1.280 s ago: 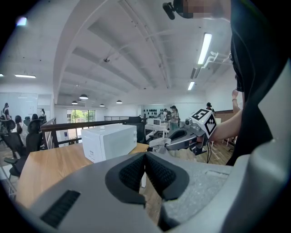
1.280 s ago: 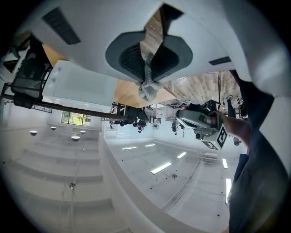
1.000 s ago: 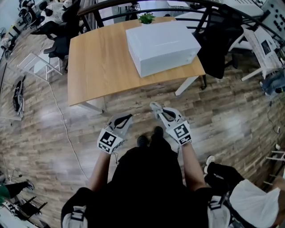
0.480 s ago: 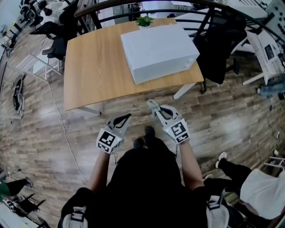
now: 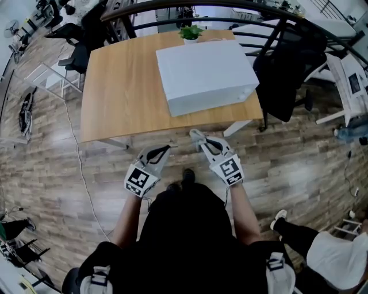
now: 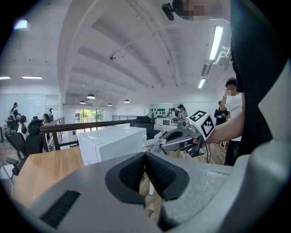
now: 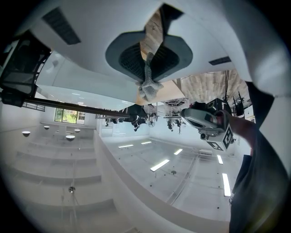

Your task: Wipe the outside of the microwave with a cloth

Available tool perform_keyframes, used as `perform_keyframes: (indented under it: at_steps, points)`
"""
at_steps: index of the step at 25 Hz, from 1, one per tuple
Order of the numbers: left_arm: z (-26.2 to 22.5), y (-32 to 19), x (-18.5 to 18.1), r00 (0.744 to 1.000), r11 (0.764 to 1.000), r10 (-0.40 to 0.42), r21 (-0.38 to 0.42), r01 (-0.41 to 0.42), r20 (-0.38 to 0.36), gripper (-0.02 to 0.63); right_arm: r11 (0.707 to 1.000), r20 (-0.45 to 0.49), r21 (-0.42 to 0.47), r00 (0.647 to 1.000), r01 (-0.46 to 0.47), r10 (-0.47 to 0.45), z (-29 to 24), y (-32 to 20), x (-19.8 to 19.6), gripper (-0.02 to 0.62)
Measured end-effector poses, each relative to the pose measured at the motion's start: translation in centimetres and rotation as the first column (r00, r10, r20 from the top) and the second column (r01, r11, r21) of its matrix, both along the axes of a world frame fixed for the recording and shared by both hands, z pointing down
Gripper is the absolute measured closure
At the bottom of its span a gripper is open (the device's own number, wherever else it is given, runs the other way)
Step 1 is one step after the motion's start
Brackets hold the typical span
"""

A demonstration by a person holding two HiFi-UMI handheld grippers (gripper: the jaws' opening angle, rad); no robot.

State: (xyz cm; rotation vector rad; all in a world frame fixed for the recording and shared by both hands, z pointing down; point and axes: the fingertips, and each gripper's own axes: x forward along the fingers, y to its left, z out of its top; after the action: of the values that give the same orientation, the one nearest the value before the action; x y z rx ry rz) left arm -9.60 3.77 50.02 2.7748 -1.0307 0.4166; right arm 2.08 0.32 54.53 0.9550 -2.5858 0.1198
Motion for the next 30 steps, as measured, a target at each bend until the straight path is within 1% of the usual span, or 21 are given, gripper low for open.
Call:
perform_keyframes:
  at_steps: [5, 8, 10, 13, 16, 19, 23, 25, 27, 30]
  points:
    - [-0.4, -1.4, 0.6, 0.999, 0.998, -0.035, 0.044, 0.034, 0.014, 0.603, 0.999, 0.008, 0.007, 0.999, 0.037, -0.037, 0.6, -1.7, 0.3, 0.566]
    - [-0.5, -1.5, 1.2, 0.998, 0.998, -0.068, 0.014, 0.068, 0.001, 0.603, 0.998, 0.016, 0.014, 0.998, 0.062, -0.063, 1.0, -2.2, 0.3, 0.566]
    - [-0.7, -1.6, 1.5, 0.997, 0.997, -0.073, 0.023, 0.073, 0.002, 0.603, 0.998, 0.025, 0.001, 0.997, 0.068, -0.068, 1.3, -2.4, 0.0, 0.566]
    - [-0.9, -2.0, 1.2, 0.996, 0.996, -0.084, 0.03, 0.083, 0.014, 0.603, 0.997, 0.035, 0.005, 0.996, 0.082, -0.082, 1.2, -3.1, -0.8, 0.566]
    - [-0.7, -2.2, 0.7, 0.995, 0.995, -0.1, 0.019, 0.099, 0.017, 0.603, 0.996, 0.036, 0.015, 0.995, 0.089, -0.089, 1.1, -4.0, -1.5, 0.566]
    - [-0.4, -2.5, 0.5, 0.995, 0.995, -0.091, 0.043, 0.09, 0.026, 0.603, 0.996, 0.032, 0.023, 0.996, 0.088, -0.089, 1.3, -4.8, -1.7, 0.566]
    - [-0.3, -2.8, 0.5, 0.994, 0.994, -0.105, 0.0, 0.105, 0.019, 0.603, 0.996, 0.02, 0.026, 0.996, 0.083, -0.084, 1.7, -6.0, -2.0, 0.566]
    - [-0.4, -3.1, 0.4, 0.994, 0.995, -0.103, 0.012, 0.103, 0.026, 0.603, 0.996, 0.021, 0.026, 0.996, 0.089, -0.089, 1.9, -6.6, -2.5, 0.566]
    - [-0.4, -3.4, 0.4, 0.995, 0.995, -0.098, 0.022, 0.098, 0.033, 0.603, 0.993, 0.018, 0.044, 0.994, 0.106, -0.107, 2.0, -7.2, -3.0, 0.566]
    - [0.0, -3.5, -0.2, 0.993, 0.994, -0.113, -0.004, 0.113, 0.026, 0.603, 0.991, 0.009, 0.06, 0.993, 0.117, -0.118, 2.1, -8.1, -4.0, 0.566]
